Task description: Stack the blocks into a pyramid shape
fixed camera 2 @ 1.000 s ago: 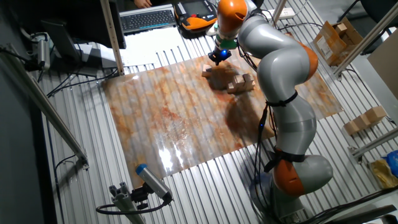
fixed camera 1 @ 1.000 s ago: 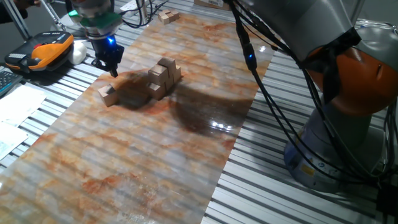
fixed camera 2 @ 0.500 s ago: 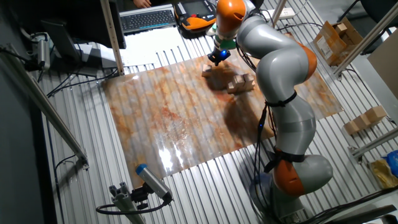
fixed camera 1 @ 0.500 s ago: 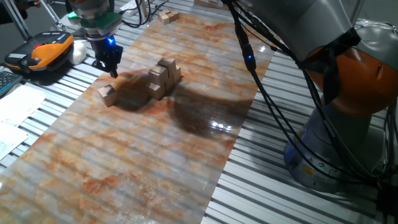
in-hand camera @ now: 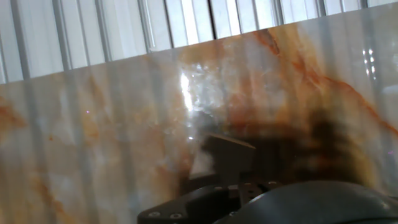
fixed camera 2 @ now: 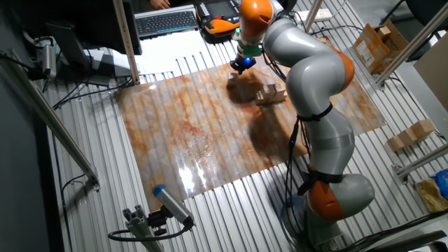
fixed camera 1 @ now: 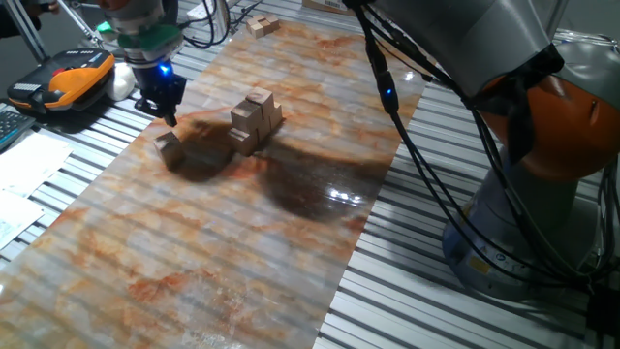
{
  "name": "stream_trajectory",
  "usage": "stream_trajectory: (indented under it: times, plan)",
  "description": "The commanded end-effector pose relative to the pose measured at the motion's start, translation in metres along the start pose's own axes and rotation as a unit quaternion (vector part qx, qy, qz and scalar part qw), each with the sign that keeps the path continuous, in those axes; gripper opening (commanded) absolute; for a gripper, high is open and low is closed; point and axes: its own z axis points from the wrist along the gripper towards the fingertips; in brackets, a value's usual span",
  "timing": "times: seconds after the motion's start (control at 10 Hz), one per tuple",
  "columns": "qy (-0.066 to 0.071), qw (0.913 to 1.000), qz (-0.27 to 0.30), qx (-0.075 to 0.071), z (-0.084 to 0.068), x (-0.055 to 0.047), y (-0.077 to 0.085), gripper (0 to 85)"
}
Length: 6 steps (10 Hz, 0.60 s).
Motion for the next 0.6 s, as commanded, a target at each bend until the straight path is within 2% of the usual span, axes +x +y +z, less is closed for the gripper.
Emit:
stream_trajectory:
  times: [0.0, 0.2, 0.5]
  plan:
    - [0.000, 1.0000, 0.002, 0.001, 0.0011, -0.0003, 0.0045, 0.0]
    - [0.000, 1.0000, 0.008, 0.002, 0.0000, 0.0006, 0.0111, 0.0]
    - [-0.001, 1.0000, 0.009, 0.001, 0.0022, 0.0001, 0.0120, 0.0]
